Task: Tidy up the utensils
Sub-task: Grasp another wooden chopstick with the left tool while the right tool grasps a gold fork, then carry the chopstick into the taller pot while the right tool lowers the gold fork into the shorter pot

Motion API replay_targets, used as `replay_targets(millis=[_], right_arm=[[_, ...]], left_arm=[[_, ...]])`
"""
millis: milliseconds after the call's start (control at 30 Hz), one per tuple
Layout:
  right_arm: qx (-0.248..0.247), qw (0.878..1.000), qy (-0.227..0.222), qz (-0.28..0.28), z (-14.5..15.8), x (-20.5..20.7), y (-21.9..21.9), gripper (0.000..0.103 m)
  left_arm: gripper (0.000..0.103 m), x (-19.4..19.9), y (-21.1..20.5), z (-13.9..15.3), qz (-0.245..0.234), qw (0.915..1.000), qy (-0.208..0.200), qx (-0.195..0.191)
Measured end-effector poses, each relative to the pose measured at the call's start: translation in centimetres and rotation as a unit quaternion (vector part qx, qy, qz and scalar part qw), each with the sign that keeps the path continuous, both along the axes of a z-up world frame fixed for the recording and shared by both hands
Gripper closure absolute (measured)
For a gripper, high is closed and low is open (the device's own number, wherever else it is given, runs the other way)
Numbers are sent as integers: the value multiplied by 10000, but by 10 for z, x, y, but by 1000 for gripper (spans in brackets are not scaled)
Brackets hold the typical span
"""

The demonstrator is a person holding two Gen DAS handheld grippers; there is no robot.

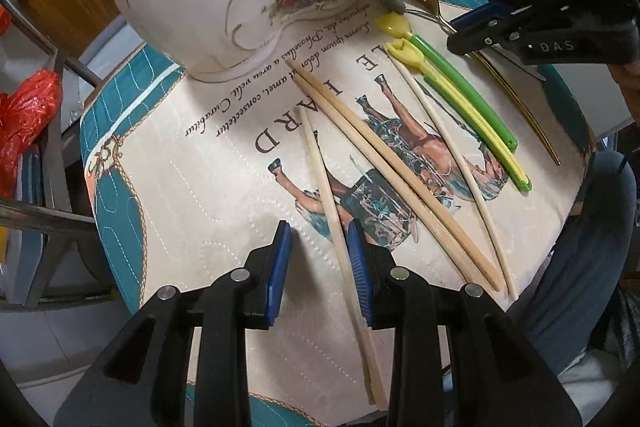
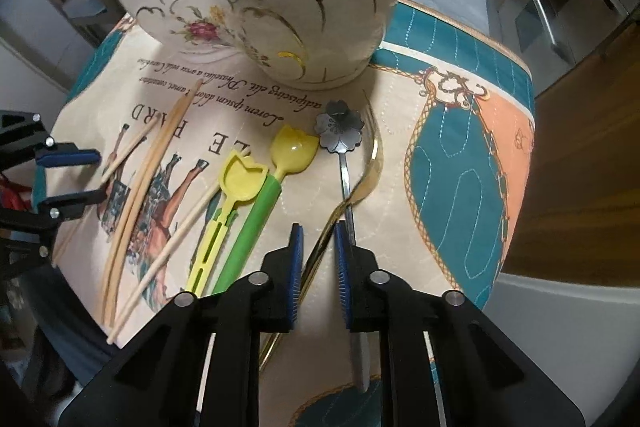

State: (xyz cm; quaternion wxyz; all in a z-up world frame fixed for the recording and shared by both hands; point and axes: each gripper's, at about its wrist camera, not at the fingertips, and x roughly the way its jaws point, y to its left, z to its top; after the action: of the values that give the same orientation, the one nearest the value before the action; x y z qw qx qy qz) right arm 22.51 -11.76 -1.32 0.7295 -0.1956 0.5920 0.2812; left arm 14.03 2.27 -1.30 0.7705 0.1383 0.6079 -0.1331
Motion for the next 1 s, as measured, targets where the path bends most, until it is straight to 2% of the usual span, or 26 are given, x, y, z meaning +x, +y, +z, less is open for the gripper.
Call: replay_targets(millis=[133, 267, 333, 500, 600, 700, 867, 1000], right_arm=[[69, 9998, 75, -171, -1, 3, -5, 90], [215, 9992, 108, -319, -3, 8, -13, 92], [377, 9984, 122, -393, -1, 5, -18, 95], [682, 9966, 108, -439, 3, -1, -28, 97], [724, 9962, 22, -477, 4, -3, -33, 97], [966, 9943, -97, -452, 13, -10, -42, 97], [1313, 9894, -550, -277, 33, -28, -53, 97], [1657, 9810, -997, -116, 44, -48, -62, 97]], left_arm=[[73, 2, 1, -1, 24, 9999, 121, 24], [73, 1, 2, -1, 68, 9999, 74, 40], [78, 1, -2, 1, 65, 10000, 26, 3], [97, -10, -4, 1, 113, 9997, -183, -128], [97, -16, -1, 5, 177, 9989, -364, -227], [97, -22, 6, 12, 278, 9969, -609, -405], [97, -35, 20, 29, 485, 9890, -1190, -736], [97, -53, 29, 48, 526, 9721, -1861, -1327]])
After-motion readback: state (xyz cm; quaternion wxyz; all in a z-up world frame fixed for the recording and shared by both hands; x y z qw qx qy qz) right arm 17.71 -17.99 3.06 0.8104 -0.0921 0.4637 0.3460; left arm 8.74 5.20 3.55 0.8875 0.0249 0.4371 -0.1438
